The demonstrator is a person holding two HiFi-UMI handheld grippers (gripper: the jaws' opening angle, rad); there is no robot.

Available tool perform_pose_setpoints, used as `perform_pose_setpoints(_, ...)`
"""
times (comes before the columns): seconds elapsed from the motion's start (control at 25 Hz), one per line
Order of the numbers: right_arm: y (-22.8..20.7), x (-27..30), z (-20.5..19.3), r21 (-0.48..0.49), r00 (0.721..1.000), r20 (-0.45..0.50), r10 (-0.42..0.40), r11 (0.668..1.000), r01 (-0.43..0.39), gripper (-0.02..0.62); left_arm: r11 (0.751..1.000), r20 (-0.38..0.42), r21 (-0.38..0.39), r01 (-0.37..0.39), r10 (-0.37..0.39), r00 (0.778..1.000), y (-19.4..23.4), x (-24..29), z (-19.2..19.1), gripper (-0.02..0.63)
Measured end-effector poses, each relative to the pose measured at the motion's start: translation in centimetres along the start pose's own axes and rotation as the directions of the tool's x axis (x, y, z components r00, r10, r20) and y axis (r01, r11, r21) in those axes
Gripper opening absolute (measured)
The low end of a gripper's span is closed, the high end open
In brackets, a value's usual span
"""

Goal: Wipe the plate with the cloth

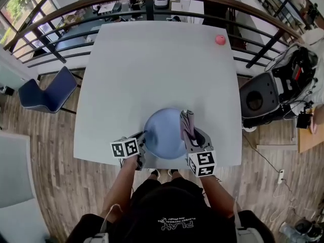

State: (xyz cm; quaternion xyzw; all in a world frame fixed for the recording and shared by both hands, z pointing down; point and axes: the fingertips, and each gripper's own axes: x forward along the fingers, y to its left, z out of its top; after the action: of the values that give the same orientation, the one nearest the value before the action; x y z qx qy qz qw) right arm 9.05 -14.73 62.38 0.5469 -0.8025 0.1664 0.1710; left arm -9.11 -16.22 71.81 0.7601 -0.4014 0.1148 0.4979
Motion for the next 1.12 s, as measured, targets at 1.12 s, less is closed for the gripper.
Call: perform_pose_setpoints(1.12, 1.2, 1.7, -4.0, 0.066, 0.993, -0.102, 0.063, 0.996, -0.056, 0.115, 0.991, -0.088, 0.023, -0.133, 0.134, 0.987, 3.2, 1.5, -4.6, 0.14)
